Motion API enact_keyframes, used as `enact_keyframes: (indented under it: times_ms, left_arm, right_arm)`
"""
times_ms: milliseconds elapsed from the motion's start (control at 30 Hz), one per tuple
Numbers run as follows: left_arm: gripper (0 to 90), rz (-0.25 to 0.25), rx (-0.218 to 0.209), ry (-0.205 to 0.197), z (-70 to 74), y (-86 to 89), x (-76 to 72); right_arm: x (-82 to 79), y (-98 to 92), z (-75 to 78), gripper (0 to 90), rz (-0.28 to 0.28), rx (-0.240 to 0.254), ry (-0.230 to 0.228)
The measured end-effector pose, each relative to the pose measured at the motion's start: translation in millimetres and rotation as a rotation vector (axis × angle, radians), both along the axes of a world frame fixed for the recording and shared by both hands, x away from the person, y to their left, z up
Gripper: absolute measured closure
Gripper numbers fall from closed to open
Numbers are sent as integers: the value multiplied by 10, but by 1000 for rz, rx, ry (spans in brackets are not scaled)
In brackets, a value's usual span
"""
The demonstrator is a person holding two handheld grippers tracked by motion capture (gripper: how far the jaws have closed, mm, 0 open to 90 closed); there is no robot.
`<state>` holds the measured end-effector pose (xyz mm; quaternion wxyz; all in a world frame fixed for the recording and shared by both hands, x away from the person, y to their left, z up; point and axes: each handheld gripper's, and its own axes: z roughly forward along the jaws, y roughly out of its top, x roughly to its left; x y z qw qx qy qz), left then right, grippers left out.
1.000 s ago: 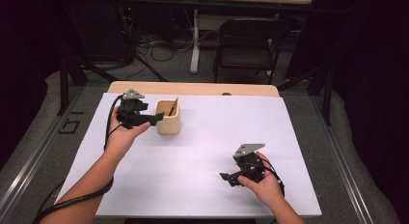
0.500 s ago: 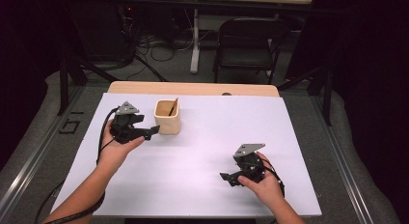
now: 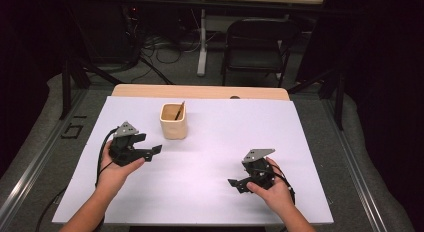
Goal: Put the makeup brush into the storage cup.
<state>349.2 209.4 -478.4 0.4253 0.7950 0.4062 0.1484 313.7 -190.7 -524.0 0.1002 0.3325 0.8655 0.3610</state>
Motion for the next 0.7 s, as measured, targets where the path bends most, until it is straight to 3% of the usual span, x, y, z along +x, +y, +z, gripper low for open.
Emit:
enact_keyframes:
  times_ms: [333,700]
  left_arm:
    - [244,-16,-6,-4,-236,19,-259]
    - [246,-18,-5,-7,-279,55,-362]
  right_arm:
    - [-7,-5,9,171,-1,0,-1]
    - [-12,-4,6,171,2,1,-6]
